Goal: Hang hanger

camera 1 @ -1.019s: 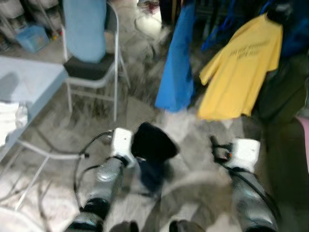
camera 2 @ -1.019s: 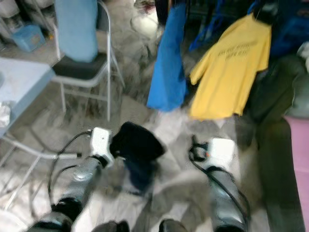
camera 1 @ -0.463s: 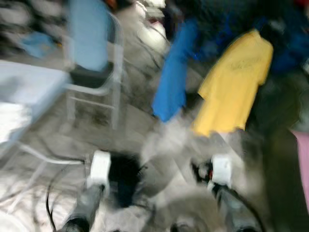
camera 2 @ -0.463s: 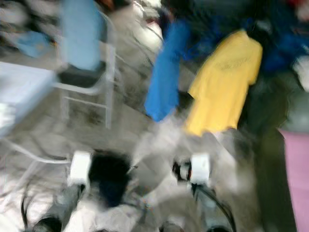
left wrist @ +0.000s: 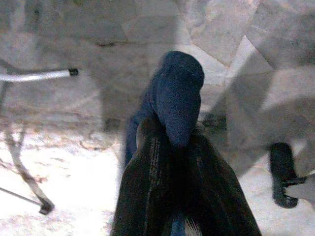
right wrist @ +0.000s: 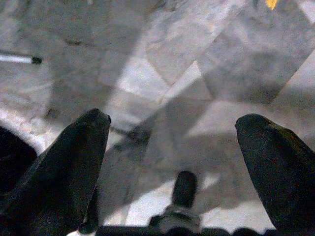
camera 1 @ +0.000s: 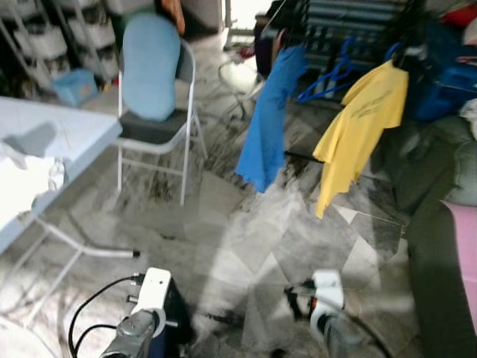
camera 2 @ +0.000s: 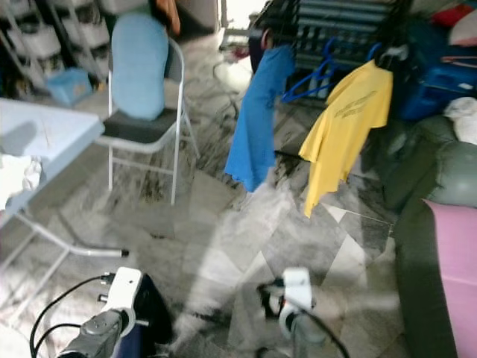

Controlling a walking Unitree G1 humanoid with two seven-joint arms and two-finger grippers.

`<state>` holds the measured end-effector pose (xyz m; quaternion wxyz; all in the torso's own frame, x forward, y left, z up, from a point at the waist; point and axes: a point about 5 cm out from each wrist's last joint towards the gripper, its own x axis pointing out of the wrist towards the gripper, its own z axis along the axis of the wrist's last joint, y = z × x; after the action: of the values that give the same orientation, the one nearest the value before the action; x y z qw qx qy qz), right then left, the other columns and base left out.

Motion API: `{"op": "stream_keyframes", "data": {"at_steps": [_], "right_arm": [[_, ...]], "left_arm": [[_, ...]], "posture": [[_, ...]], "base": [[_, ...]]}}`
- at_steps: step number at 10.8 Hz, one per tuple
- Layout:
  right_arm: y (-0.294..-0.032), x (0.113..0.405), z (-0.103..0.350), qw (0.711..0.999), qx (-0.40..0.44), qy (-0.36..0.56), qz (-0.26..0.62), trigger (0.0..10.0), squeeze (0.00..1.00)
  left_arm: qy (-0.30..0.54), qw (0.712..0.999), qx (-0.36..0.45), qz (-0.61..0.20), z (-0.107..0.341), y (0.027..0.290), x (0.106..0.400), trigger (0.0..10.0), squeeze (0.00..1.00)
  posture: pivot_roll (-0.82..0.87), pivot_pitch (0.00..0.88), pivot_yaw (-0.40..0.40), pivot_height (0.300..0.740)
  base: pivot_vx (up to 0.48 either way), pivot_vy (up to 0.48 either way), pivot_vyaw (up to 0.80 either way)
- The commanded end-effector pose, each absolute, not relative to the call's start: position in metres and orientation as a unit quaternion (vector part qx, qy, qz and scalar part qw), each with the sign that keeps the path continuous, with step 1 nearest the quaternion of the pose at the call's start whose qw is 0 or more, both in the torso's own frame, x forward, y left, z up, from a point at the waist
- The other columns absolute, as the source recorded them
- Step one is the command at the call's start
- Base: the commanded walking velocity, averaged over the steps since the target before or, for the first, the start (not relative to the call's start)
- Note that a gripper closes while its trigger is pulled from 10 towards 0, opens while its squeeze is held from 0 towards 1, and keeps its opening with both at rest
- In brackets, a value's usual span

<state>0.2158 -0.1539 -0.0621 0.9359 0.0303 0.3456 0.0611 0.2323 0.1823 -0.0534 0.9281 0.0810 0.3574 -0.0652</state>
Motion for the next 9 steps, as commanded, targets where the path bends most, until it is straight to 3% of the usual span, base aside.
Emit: {"op": "stream_keyframes", "data": {"at_steps": [1, 6, 9], "right_arm": [[-0.150, 0.211, -0.066, 0.931, 0.021, 0.358, 0.072, 10.0, 0.00], [-0.163, 0.217, -0.061, 0.941, 0.022, 0.335, 0.037, 10.0, 0.00], [-0.188, 0.257, -0.012, 0.987, 0.004, 0.160, 0.001, 10.0, 0.00]], "left_arm": [[0.357, 0.927, 0.090, -0.069, -0.052, 0.186, 0.233, 10.0, 0.00], [0.345, 0.933, 0.050, -0.092, -0.050, 0.180, 0.235, 10.0, 0.00], [0.249, 0.961, 0.010, -0.121, -0.022, 0.167, 0.267, 10.0, 0.00]], "posture": [[-0.10, 0.007, 0.042, 0.740], [-0.11, 0.026, 0.047, 0.740], [-0.12, 0.072, 0.031, 0.740]], "base": [[0.000, 0.000, 0.00], [0.000, 0.000, 0.00], [0.000, 0.000, 0.00]]}}
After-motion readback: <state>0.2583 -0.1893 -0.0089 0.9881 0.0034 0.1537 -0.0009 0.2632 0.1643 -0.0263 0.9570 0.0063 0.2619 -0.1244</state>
